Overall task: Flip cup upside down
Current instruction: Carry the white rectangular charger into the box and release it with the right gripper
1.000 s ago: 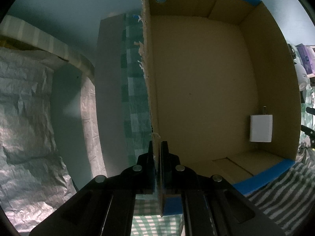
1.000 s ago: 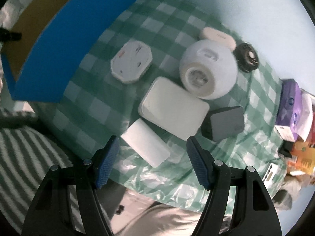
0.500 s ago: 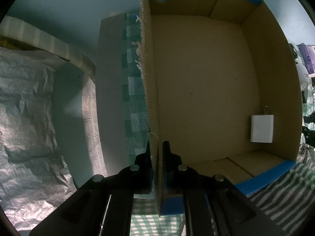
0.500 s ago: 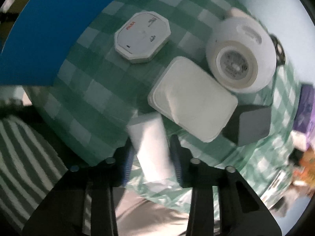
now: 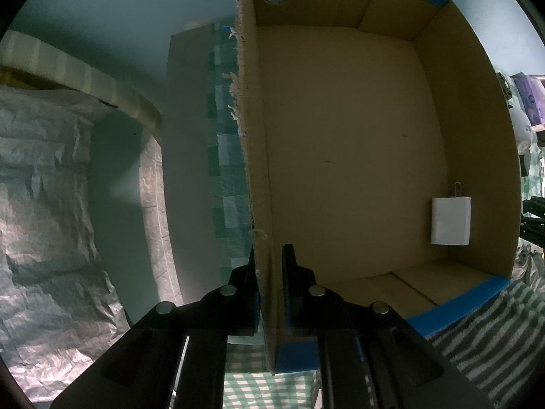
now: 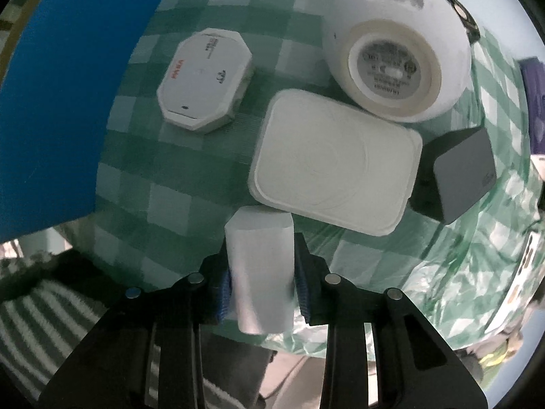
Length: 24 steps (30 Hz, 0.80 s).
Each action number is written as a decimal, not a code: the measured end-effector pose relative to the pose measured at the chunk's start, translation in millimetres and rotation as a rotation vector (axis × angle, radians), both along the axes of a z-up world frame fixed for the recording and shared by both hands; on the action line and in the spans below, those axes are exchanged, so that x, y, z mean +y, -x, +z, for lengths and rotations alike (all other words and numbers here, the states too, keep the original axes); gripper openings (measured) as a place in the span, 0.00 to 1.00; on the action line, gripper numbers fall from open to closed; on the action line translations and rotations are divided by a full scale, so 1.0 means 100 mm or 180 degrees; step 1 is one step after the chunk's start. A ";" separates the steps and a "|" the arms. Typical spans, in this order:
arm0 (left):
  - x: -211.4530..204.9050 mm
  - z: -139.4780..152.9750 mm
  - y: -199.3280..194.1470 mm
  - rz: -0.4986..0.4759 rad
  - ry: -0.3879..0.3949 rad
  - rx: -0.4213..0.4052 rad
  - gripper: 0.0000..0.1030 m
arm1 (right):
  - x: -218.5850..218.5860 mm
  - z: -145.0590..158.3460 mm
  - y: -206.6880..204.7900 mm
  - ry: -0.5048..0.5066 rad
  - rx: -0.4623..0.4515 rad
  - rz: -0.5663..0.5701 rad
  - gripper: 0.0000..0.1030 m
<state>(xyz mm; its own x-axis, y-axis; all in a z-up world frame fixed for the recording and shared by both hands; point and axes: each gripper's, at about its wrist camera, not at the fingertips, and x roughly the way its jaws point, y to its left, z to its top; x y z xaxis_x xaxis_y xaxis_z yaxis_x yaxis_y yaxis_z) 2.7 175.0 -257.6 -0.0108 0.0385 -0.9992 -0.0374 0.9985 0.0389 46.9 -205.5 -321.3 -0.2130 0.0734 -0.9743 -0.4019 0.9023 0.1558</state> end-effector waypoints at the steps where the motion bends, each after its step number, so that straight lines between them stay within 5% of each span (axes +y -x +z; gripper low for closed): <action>1: 0.00 0.00 0.00 -0.0001 0.0003 -0.0001 0.11 | 0.01 0.00 0.00 0.0009 -0.0024 -0.0007 0.28; 9: 0.00 -0.01 0.01 -0.0013 0.0032 -0.0018 0.11 | 0.02 0.08 0.23 -0.0046 -0.0111 -0.0039 0.27; 24: 0.03 0.00 0.01 -0.0016 0.0086 -0.0055 0.11 | 0.29 0.80 0.14 -0.0306 -0.0252 -0.0110 0.27</action>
<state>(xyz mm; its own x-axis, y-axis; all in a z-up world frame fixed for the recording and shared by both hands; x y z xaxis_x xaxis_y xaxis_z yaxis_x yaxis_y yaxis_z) 1.5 177.8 -257.5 0.0066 0.0115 -0.9999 -0.0327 0.9994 0.0113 33.3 -176.3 -241.3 -0.1313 0.1731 -0.9761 -0.3854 0.8983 0.2112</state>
